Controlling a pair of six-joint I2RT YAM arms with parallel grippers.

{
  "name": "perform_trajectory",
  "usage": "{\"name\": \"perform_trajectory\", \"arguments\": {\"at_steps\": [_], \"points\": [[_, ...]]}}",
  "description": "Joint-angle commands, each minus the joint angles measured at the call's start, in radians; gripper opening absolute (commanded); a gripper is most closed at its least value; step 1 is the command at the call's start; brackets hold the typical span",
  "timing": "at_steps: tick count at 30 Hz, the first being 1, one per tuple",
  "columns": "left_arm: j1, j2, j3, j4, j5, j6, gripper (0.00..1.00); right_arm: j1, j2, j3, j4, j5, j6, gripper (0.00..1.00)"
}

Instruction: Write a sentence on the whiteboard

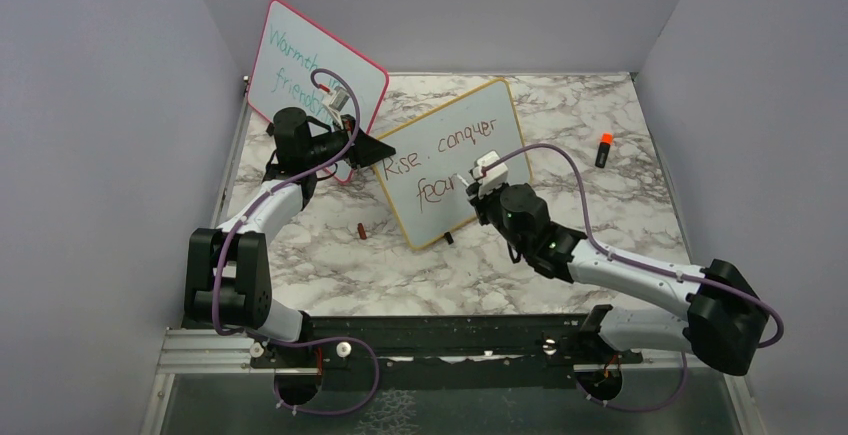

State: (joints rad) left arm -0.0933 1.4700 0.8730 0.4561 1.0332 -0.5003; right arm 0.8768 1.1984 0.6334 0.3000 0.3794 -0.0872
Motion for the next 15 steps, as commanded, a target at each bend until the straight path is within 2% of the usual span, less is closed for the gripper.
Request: {"name": "perform_trajectory", "arguments": {"at_steps": [1,15], "points": [[0.004,0.003,-0.005,-0.017,0.025,0.011,0.0,-0.004,-0.046,0.0,-0.008,0.012,0.021,0.01],[0.004,0.004,-0.004,-0.017,0.024,0.012,0.0,-0.029,-0.004,-0.006,0.021,0.043,0.03,0.01]]}}
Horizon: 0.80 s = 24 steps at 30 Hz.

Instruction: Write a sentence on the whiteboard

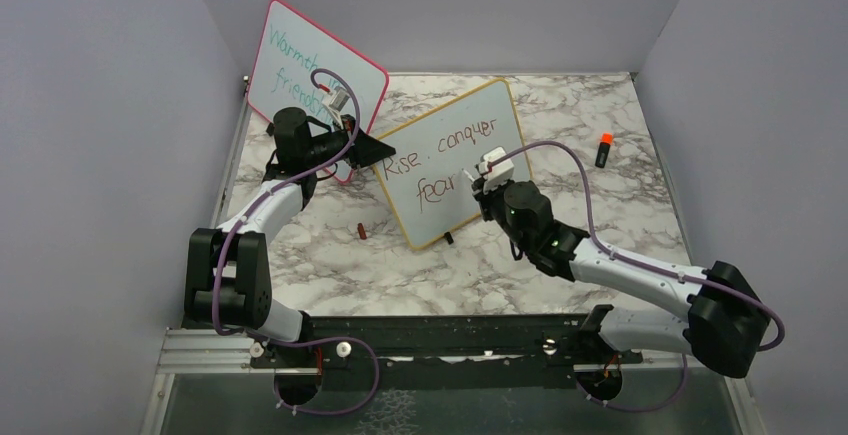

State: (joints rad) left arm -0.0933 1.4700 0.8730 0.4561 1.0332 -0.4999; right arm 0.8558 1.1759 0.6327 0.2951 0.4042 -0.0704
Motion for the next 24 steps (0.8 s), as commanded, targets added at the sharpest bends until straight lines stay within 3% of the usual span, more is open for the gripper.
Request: {"name": "perform_trajectory", "arguments": {"at_steps": [1,24], "points": [[0.004,0.004,-0.005,-0.017,0.024,0.011,0.0,-0.008,0.022,-0.004,0.03,0.015,0.014,0.01],[0.004,0.009,-0.003,-0.017,0.027,0.011,0.0,-0.018,0.043,0.015,0.041,-0.093,0.007,0.01]]}}
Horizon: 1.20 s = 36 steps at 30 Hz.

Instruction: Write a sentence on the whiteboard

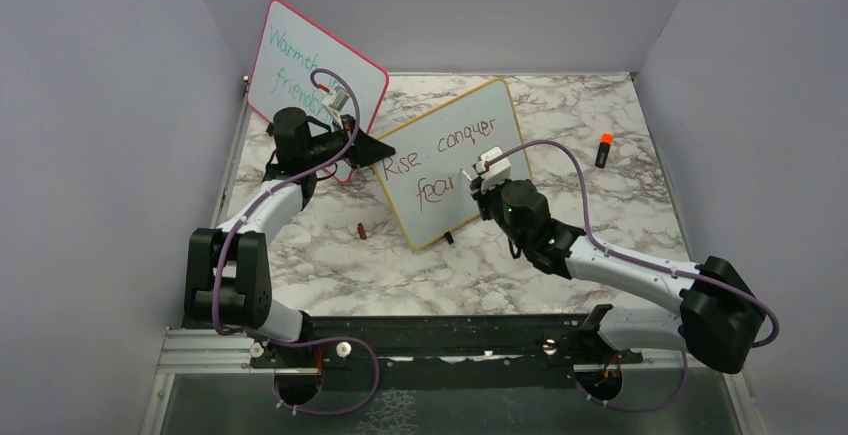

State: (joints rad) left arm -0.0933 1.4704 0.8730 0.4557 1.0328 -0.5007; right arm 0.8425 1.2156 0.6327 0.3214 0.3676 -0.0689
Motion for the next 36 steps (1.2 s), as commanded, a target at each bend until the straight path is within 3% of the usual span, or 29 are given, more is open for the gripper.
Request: {"name": "perform_trajectory", "arguments": {"at_steps": [1,14,28,36], "points": [[0.004,0.009,-0.003,-0.017,0.027,0.011,0.0,-0.004,0.005,0.016,0.008,-0.065,0.006,0.01],[0.004,0.011,-0.002,-0.017,0.027,0.011,0.0,-0.004,-0.01,0.007,-0.071,-0.084,0.019,0.01],[0.004,0.004,-0.005,-0.017,0.024,0.013,0.0,-0.004,-0.054,-0.036,-0.108,0.062,0.064,0.0],[0.004,0.006,-0.003,-0.017,0.025,0.013,0.0,-0.004,-0.05,-0.03,-0.164,-0.023,0.066,0.0]]}}
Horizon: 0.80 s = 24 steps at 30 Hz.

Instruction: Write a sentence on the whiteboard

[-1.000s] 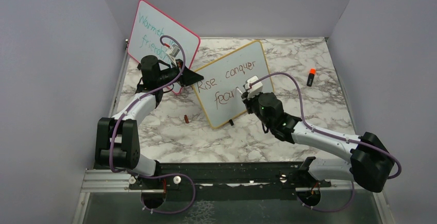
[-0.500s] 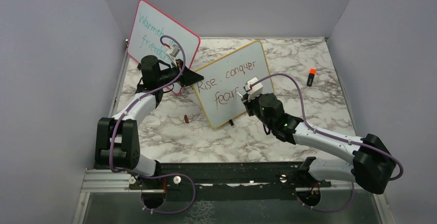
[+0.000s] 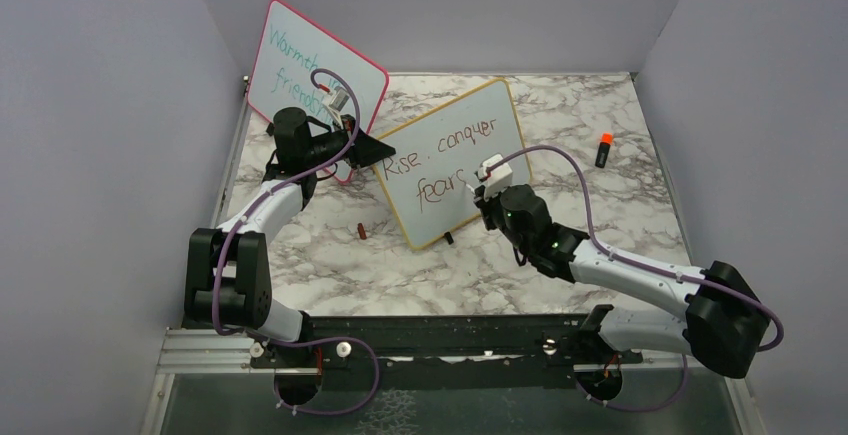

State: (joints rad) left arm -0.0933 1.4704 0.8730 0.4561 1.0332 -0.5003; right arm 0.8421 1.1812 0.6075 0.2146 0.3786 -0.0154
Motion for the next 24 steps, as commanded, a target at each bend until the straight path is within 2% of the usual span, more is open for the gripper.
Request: {"name": "perform_trajectory", "arguments": {"at_steps": [1,11,24], "points": [[0.004,0.005,-0.003,-0.017,0.024,0.011,0.0,-0.003,-0.014,-0.003,-0.066,-0.046,0.037,0.01],[0.004,0.005,-0.005,-0.017,0.026,0.013,0.0,-0.004,-0.015,0.009,-0.026,-0.165,0.06,0.0],[0.004,0.009,-0.003,-0.017,0.021,0.007,0.0,-0.004,-0.106,-0.02,-0.009,-0.002,0.06,0.01]]}}
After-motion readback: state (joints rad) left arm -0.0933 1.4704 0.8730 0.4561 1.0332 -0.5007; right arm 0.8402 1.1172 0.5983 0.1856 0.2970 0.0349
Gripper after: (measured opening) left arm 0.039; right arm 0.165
